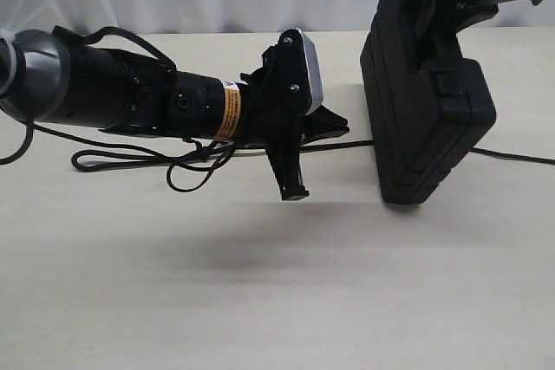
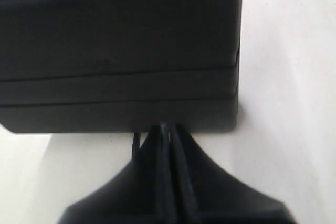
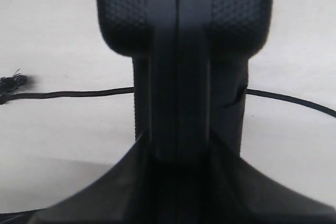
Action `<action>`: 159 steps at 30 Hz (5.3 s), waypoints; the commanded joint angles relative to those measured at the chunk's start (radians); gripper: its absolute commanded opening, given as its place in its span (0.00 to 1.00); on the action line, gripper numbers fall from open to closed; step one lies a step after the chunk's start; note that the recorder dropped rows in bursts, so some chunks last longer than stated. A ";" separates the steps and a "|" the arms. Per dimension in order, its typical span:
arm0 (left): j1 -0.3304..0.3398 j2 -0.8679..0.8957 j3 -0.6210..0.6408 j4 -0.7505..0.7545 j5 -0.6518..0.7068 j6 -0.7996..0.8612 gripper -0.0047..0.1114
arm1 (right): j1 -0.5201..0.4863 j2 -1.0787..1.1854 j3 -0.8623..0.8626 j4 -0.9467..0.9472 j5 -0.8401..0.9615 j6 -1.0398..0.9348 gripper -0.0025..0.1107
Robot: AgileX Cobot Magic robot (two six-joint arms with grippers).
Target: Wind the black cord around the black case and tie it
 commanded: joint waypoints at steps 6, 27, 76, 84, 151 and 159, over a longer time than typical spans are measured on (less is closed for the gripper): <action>0.005 -0.009 0.003 0.006 -0.006 -0.010 0.04 | -0.003 0.040 0.029 0.097 -0.028 -0.047 0.06; 0.005 -0.007 0.003 0.006 -0.088 -0.021 0.04 | -0.003 0.047 0.027 -0.007 -0.028 -0.022 0.38; 0.005 -0.007 0.003 0.006 -0.088 -0.023 0.04 | -0.003 -0.001 -0.008 -0.073 -0.028 -0.024 0.38; 0.005 -0.007 0.003 0.009 -0.072 -0.023 0.04 | 0.003 -0.001 0.017 -0.073 -0.028 -0.039 0.37; 0.169 0.135 -0.116 -1.452 0.808 1.550 0.54 | 0.003 -0.001 0.017 -0.029 -0.028 -0.090 0.06; 0.169 0.194 -0.116 -1.456 0.761 1.535 0.43 | 0.003 -0.001 0.017 -0.029 -0.028 -0.092 0.06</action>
